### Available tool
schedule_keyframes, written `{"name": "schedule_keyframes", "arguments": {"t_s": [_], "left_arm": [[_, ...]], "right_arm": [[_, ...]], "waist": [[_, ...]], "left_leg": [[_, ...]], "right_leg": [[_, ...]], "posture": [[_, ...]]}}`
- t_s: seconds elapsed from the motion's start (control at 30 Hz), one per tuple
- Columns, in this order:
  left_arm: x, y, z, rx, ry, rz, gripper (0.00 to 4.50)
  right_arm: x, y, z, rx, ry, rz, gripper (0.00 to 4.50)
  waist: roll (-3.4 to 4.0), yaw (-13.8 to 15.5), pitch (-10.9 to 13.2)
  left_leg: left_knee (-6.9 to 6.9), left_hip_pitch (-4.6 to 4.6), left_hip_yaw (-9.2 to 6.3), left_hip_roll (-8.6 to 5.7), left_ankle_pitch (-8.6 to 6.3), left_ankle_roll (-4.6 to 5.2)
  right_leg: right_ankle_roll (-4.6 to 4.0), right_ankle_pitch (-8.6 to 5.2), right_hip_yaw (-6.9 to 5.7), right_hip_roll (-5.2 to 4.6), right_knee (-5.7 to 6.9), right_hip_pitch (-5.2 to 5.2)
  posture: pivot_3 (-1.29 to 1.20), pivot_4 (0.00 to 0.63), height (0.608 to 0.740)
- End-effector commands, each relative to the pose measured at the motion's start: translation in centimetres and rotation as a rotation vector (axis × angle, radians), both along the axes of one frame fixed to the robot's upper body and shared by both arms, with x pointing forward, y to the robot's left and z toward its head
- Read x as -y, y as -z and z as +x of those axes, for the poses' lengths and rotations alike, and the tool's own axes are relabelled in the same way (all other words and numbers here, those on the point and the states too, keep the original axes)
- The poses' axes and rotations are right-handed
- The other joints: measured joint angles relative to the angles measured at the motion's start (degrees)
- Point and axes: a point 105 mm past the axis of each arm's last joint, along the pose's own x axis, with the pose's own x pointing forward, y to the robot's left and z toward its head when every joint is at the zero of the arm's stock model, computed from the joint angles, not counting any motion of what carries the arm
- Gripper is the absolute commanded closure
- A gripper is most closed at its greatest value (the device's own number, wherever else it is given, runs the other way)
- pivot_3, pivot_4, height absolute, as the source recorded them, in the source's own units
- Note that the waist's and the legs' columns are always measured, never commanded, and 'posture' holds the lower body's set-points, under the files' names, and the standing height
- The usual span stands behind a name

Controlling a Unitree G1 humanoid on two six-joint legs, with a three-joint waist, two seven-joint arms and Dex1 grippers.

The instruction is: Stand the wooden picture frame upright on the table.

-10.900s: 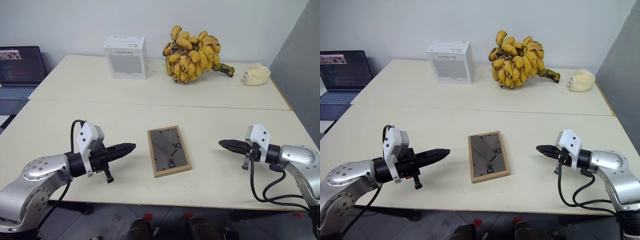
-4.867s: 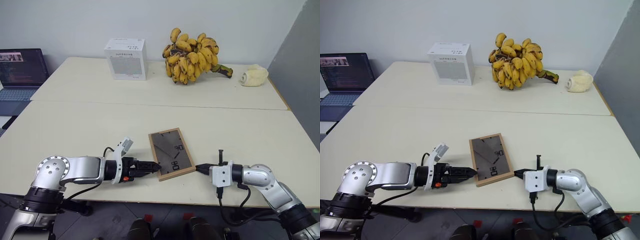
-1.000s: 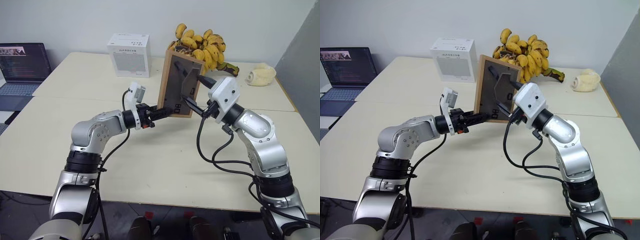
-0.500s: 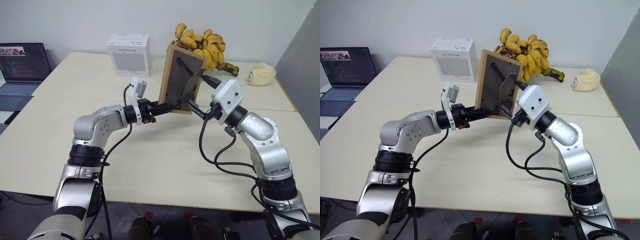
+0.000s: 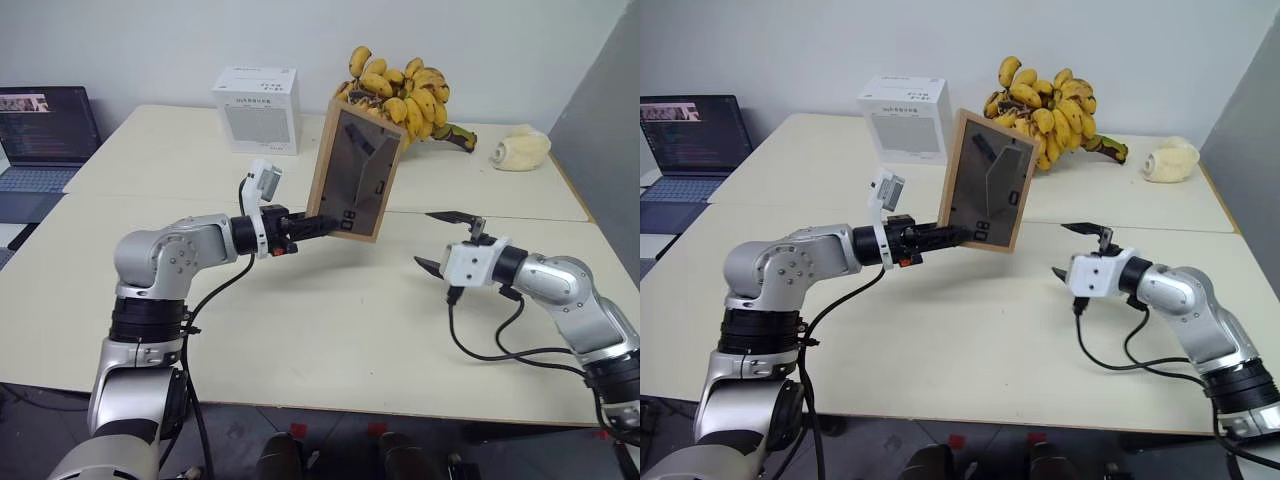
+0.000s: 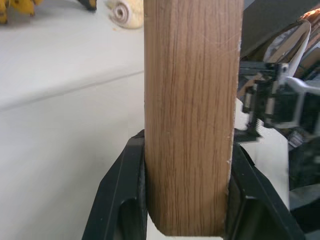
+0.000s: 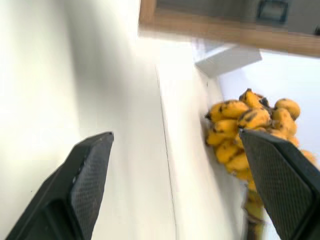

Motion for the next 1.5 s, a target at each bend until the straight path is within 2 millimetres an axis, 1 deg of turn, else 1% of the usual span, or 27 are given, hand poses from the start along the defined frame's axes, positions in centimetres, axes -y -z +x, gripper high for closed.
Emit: {"name": "schedule_keyframes", "arguments": {"t_s": [0.03, 0.1, 0.2, 0.37, 0.47, 0.57, 0.73, 0.97, 1.1, 1.17, 1.2, 1.23, 1.27, 1.3, 1.4, 1.47, 1.5], "left_arm": [[-0.4, -1.9, -2.7, -0.042, 0.066, -0.027, 3.20], [-0.7, -1.8, -3.5, -0.108, 0.078, -0.037, 3.20], [-1.4, -1.3, -4.7, -0.203, 0.096, -0.038, 3.20], [-1.8, -1.0, -5.3, -0.245, 0.089, -0.054, 3.20], [-1.7, -1.3, -5.7, -0.259, 0.110, -0.064, 3.20], [-1.8, -1.7, -5.9, -0.267, 0.115, -0.062, 3.20], [-1.6, -2.1, -6.0, -0.281, 0.111, -0.069, 3.20], [-1.3, -1.9, -6.8, -0.322, 0.097, -0.082, 3.20], [-1.1, -1.9, -6.9, -0.330, 0.089, -0.082, 3.20], [-1.1, -1.9, -6.9, -0.328, 0.086, -0.081, 3.20], [-1.1, -1.9, -6.9, -0.328, 0.084, -0.081, 3.20], [-1.0, -1.9, -6.8, -0.327, 0.083, -0.081, 3.20], [-1.0, -1.9, -6.8, -0.328, 0.084, -0.082, 3.20], [-1.0, -1.9, -6.8, -0.328, 0.084, -0.083, 3.20], [-0.9, -1.9, -6.8, -0.329, 0.088, -0.082, 3.20], [-0.9, -1.9, -6.9, -0.329, 0.091, -0.081, 3.20], [-0.9, -1.9, -6.9, -0.329, 0.093, -0.081, 3.20]], "right_arm": [[-0.3, -2.7, 0.3, 0.379, -0.146, -0.163, 0.25], [-0.4, -3.7, 0.6, 0.499, -0.178, -0.161, 0.25], [-1.2, -5.3, 1.0, 0.674, -0.207, -0.090, 0.25], [-3.2, -6.1, 1.0, 0.846, -0.275, -0.005, 0.25], [-4.5, -5.6, 1.0, 0.878, -0.321, 0.029, 0.25], [-5.4, -4.9, 1.0, 0.888, -0.358, 0.038, 0.25], [-6.1, -4.3, 1.6, 0.888, -0.375, 0.045, 0.25], [-6.2, -5.6, 2.3, 0.916, -0.388, 0.037, 0.25], [-6.3, -5.9, 2.4, 0.923, -0.399, 0.033, 0.25], [-6.5, -6.1, 2.3, 0.926, -0.405, 0.045, 0.62], [-6.7, -6.1, 2.3, 0.927, -0.411, 0.049, 0.62], [-6.8, -6.1, 2.2, 0.928, -0.417, 0.053, 0.79], [-7.0, -6.2, 2.1, 0.930, -0.423, 0.060, 1.12], [-7.1, -6.2, 2.0, 0.931, -0.427, 0.065, 1.27], [-7.5, -6.3, 2.0, 0.934, -0.431, 0.080, 1.99], [-7.6, -6.2, 1.9, 0.934, -0.435, 0.085, 2.35], [-7.7, -6.2, 1.9, 0.934, -0.437, 0.086, 2.60]], "waist": [[0.02, -0.54, 0.03], [0.02, -0.73, 0.03], [0.02, -1.01, 0.03], [0.02, -0.83, 0.03], [0.02, -0.84, 0.03], [0.01, -0.82, 0.03], [0.01, -0.80, 0.03], [0.01, -0.80, 0.03], [0.00, -0.80, 0.03], [0.00, -0.80, 0.03], [0.00, -0.80, 0.03], [0.00, -0.80, 0.03], [0.00, -0.79, 0.03], [0.00, -0.79, 0.03], [0.00, -0.79, 0.03], [0.00, -0.79, 0.03], [0.01, -0.79, 0.03]], "left_leg": [[0.04, 0.00, 0.03, -0.02, 0.00, -0.01], [0.06, 0.00, 0.04, 0.00, 0.01, -0.01], [0.07, 0.03, 0.00, 0.01, 0.06, -0.07], [0.07, 0.02, -0.03, -0.02, 0.16, -0.24], [0.10, 0.02, -0.02, -0.05, 0.16, -0.24], [0.12, 0.02, -0.04, -0.06, 0.15, -0.23], [0.16, 0.02, -0.06, -0.10, 0.15, -0.22], [0.42, 0.02, -0.09, -0.12, 0.12, -0.17], [0.77, 0.02, -0.13, -0.16, 0.11, -0.14], [0.85, 0.02, -0.18, -0.18, 0.11, -0.14], [0.86, 0.02, -0.21, -0.19, 0.12, -0.13], [0.86, 0.02, -0.22, -0.19, 0.12, -0.13], [0.86, 0.02, -0.22, -0.20, 0.12, -0.13], [0.85, 0.02, -0.22, -0.20, 0.12, -0.12], [0.85, 0.02, -0.24, -0.20, 0.12, -0.12], [0.85, 0.02, -0.24, -0.20, 0.12, -0.12], [0.84, 0.02, -0.24, -0.20, 0.12, -0.12]], "right_leg": [[0.00, 0.00, 0.04, -0.01, 0.13, -0.08], [0.00, 0.00, 0.07, 0.01, 0.25, -0.14], [-0.01, -0.01, 0.05, 0.02, 0.33, -0.17], [-0.03, 0.00, 0.07, -0.02, 0.39, -0.19], [-0.03, 0.00, 0.07, -0.05, 0.41, -0.18], [-0.03, 0.00, 0.06, -0.06, 0.47, -0.17], [-0.04, 0.01, 0.05, -0.08, 0.51, -0.16], [-0.04, 0.01, 0.05, -0.10, 0.81, -0.17], [-0.04, 0.00, 0.07, -0.09, 1.14, -0.17], [-0.03, 0.00, 0.05, -0.08, 1.22, -0.14], [-0.03, 0.00, 0.03, -0.07, 1.22, -0.13], [-0.03, 0.00, 0.02, -0.07, 1.23, -0.13], [-0.03, 0.00, 0.03, -0.07, 1.23, -0.12], [-0.03, 0.00, 0.02, -0.07, 1.23, -0.13], [-0.04, 0.00, 0.00, -0.07, 1.21, -0.13], [-0.04, 0.00, 0.00, -0.06, 1.21, -0.13], [-0.04, 0.00, 0.00, -0.06, 1.21, -0.13]], "posture": [[0.00, 0.150, 0.740], [0.00, 0.150, 0.740], [0.00, 0.150, 0.740], [0.00, 0.150, 0.740], [0.00, 0.150, 0.740], [0.00, 0.150, 0.740], [0.00, 0.150, 0.740], [0.00, 0.150, 0.740], [0.00, 0.150, 0.740], [0.00, 0.150, 0.740], [0.00, 0.150, 0.740], [0.00, 0.150, 0.740], [0.00, 0.150, 0.740], [0.00, 0.150, 0.740], [0.00, 0.150, 0.740], [0.00, 0.150, 0.740], [0.00, 0.150, 0.740]]}}
